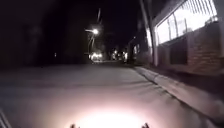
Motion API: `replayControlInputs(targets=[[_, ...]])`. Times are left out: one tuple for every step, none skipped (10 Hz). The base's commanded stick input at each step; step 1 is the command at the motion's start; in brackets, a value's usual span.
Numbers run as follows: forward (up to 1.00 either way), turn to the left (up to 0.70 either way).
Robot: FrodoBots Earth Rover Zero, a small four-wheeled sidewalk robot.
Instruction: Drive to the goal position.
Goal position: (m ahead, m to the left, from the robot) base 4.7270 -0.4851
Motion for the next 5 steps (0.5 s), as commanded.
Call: replayControlInputs(targets=[[0.70, 0.00], [0.70, 0.00], [0.70, 0.00], [0.70, -0.17], [0.70, -0.33]])
